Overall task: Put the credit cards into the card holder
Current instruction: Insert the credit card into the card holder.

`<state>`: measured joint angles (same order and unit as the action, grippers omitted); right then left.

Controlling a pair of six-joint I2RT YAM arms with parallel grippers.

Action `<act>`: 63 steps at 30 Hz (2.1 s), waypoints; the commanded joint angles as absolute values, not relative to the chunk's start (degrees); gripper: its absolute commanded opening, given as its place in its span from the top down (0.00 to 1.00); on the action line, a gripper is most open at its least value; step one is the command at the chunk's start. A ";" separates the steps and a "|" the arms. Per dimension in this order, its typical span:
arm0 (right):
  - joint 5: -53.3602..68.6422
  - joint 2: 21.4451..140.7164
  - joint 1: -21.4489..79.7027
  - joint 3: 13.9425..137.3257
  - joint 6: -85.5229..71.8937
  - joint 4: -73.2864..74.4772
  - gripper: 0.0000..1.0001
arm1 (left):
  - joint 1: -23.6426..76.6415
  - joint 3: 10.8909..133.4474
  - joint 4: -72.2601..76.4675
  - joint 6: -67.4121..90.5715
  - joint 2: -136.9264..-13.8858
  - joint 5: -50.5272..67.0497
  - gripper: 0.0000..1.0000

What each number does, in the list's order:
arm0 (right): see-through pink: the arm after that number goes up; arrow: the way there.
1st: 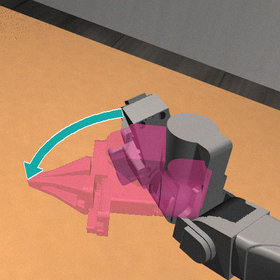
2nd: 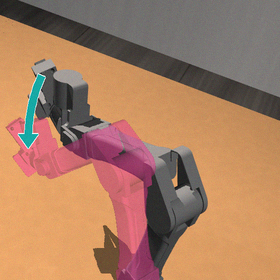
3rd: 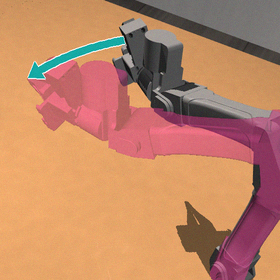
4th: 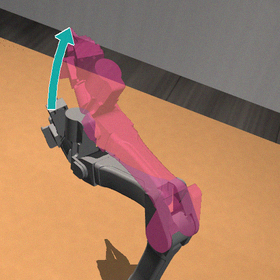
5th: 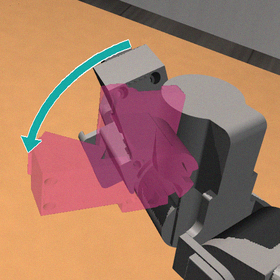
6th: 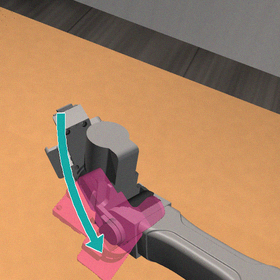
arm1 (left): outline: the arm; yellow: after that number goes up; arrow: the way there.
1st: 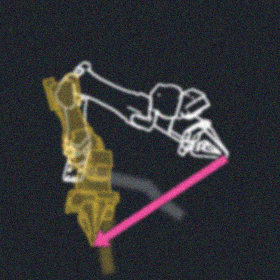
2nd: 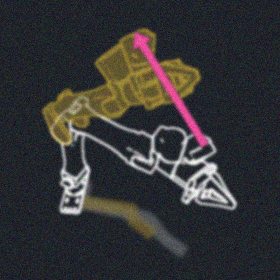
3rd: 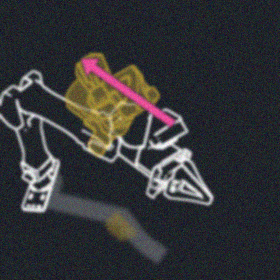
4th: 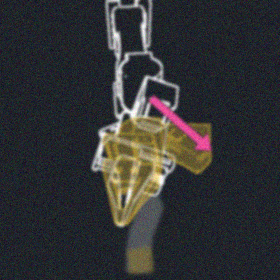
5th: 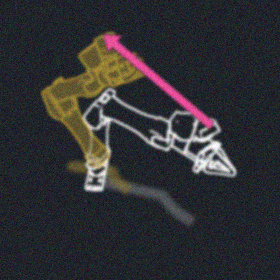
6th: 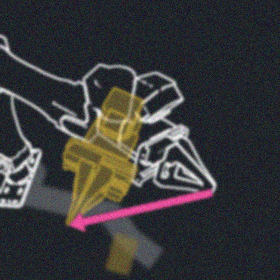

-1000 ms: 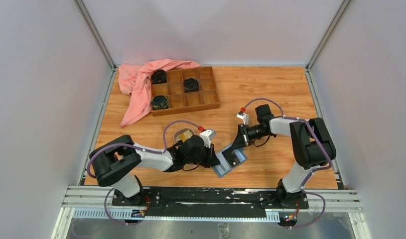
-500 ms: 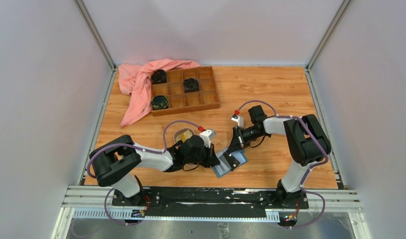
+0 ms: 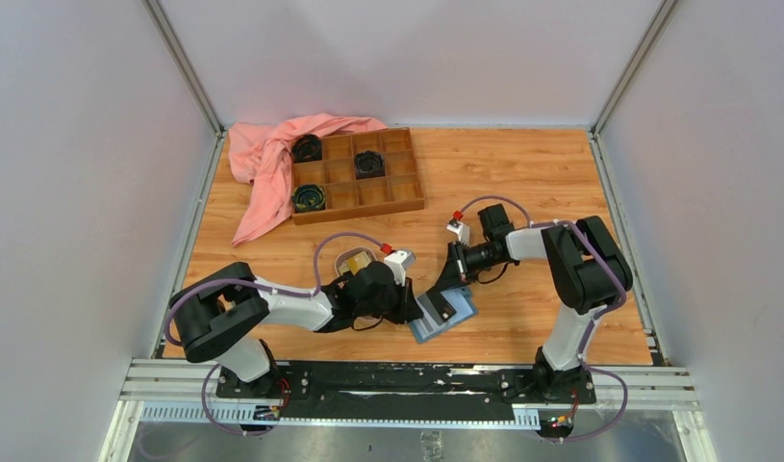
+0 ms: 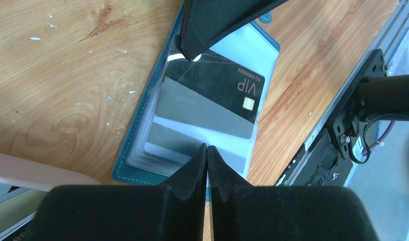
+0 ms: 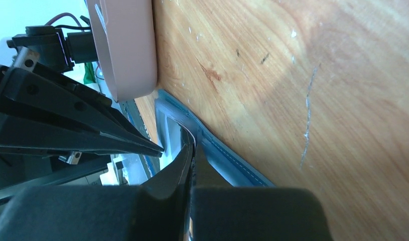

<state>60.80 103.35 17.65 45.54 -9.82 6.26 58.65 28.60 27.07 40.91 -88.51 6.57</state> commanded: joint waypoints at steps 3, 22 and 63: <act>60.83 100.34 17.84 39.08 -16.99 -5.99 1.00 | 59.05 28.47 23.82 40.00 -87.58 4.26 0.92; 59.39 97.84 19.20 36.21 -18.58 -9.36 1.00 | 59.80 23.45 22.20 45.72 -73.98 3.33 0.60; 58.06 95.83 22.64 48.11 -3.02 11.67 0.47 | 63.46 29.62 16.97 46.82 -88.02 0.37 0.86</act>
